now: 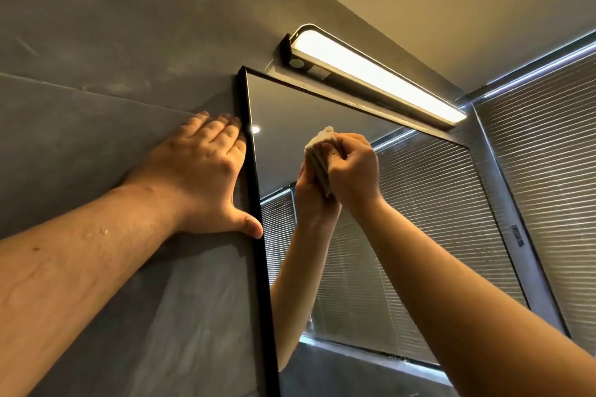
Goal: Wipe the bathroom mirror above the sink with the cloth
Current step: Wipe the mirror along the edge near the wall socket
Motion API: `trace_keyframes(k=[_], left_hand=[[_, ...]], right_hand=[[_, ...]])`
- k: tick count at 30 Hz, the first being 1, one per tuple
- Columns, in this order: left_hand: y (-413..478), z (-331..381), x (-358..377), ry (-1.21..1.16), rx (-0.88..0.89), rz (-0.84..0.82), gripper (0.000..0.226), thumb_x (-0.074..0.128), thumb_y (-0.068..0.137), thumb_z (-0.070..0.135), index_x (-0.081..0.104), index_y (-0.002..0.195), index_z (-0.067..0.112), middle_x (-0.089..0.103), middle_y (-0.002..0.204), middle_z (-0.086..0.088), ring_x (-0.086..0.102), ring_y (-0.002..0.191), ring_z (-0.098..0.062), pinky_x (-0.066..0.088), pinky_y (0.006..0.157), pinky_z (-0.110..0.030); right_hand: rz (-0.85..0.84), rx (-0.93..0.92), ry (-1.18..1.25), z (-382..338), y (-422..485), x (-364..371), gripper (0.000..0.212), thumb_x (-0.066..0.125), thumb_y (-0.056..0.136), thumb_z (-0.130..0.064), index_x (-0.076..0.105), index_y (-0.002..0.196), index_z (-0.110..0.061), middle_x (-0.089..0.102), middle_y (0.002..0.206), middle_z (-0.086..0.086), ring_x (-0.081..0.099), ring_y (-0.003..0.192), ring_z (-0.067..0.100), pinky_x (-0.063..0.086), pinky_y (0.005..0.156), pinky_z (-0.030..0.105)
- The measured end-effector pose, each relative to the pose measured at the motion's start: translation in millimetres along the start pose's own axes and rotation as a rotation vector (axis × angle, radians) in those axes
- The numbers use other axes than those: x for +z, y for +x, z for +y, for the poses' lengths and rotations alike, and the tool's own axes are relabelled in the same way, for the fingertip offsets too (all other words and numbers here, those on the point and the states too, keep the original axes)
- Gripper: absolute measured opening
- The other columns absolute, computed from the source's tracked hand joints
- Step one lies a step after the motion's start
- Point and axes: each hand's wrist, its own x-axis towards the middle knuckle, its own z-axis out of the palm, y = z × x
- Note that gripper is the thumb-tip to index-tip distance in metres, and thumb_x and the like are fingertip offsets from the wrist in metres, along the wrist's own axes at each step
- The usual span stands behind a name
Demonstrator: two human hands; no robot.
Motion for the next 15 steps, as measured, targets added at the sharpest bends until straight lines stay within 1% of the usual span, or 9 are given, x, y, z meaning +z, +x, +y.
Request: trace_keyframes(k=[1, 3, 5, 7, 9, 12, 15], left_hand=[[-0.2, -0.2, -0.5, -0.001, -0.001, -0.002, 0.152, 0.006, 0.037, 0.104, 0.023, 0.149, 0.004, 0.02, 0.158, -0.014, 0.013, 0.148, -0.027, 0.004, 0.122, -0.042], [-0.3, -0.6, -0.8, 0.0, -0.001, -0.002, 0.15, 0.009, 0.038, 0.104, 0.023, 0.149, 0.004, 0.02, 0.158, -0.014, 0.012, 0.148, -0.027, 0.004, 0.122, -0.042], [-0.3, -0.3, -0.8, 0.002, 0.0, -0.008, 0.15, 0.011, 0.039, 0.104, 0.023, 0.149, 0.004, 0.02, 0.158, -0.014, 0.012, 0.148, -0.027, 0.004, 0.122, -0.042], [0.1, -0.2, -0.1, -0.002, 0.003, -0.008, 0.151, 0.01, 0.038, 0.105, 0.023, 0.149, 0.003, 0.02, 0.158, -0.014, 0.012, 0.148, -0.028, 0.004, 0.121, -0.042], [0.2, -0.2, -0.3, -0.008, 0.003, -0.007, 0.15, 0.011, 0.039, 0.104, 0.022, 0.149, 0.003, 0.019, 0.159, -0.014, 0.011, 0.148, -0.027, 0.002, 0.121, -0.042], [-0.1, -0.4, -0.2, -0.011, 0.002, -0.002, 0.148, 0.017, 0.041, 0.104, 0.022, 0.15, 0.004, 0.019, 0.159, -0.014, 0.01, 0.149, -0.027, 0.001, 0.12, -0.041], [-0.5, -0.4, -0.6, -0.013, 0.006, -0.001, 0.149, 0.013, 0.04, 0.105, 0.022, 0.149, 0.004, 0.02, 0.159, -0.014, 0.011, 0.149, -0.027, 0.002, 0.121, -0.042]], right_hand=[[-0.027, -0.053, 0.007, -4.8, -4.8, 2.4, 0.015, 0.064, 0.088, -0.013, 0.076, 0.095, -0.014, 0.066, 0.097, -0.004, 0.059, 0.097, 0.012, 0.048, 0.09, 0.023], [-0.04, -0.134, 0.015, -10.4, -12.9, 7.6, 0.02, 0.065, 0.088, -0.008, 0.076, 0.102, -0.017, 0.065, 0.103, -0.007, 0.06, 0.102, 0.014, 0.046, 0.094, 0.024], [-0.028, -0.166, 0.017, -9.5, -13.9, 9.6, 0.022, 0.065, 0.089, -0.007, 0.076, 0.105, -0.017, 0.064, 0.105, -0.009, 0.058, 0.103, 0.012, 0.045, 0.095, 0.024], [-0.018, -0.178, 0.007, -7.5, -8.7, 9.0, 0.023, 0.065, 0.089, -0.005, 0.076, 0.106, -0.015, 0.063, 0.106, -0.011, 0.056, 0.102, 0.007, 0.045, 0.095, 0.02], [-0.026, -0.172, 0.005, -5.9, 0.8, 8.9, 0.023, 0.064, 0.09, -0.004, 0.075, 0.108, -0.013, 0.062, 0.106, -0.011, 0.056, 0.103, 0.006, 0.045, 0.095, 0.018], [-0.049, -0.15, 0.009, -2.8, 20.3, 10.7, 0.026, 0.063, 0.089, -0.002, 0.074, 0.111, -0.012, 0.063, 0.108, -0.01, 0.059, 0.106, 0.011, 0.047, 0.098, 0.023], [-0.097, -0.116, 0.041, 1.7, 44.8, 11.9, 0.031, 0.06, 0.089, -0.001, 0.072, 0.116, -0.01, 0.067, 0.115, -0.003, 0.061, 0.111, 0.013, 0.048, 0.103, 0.027]])
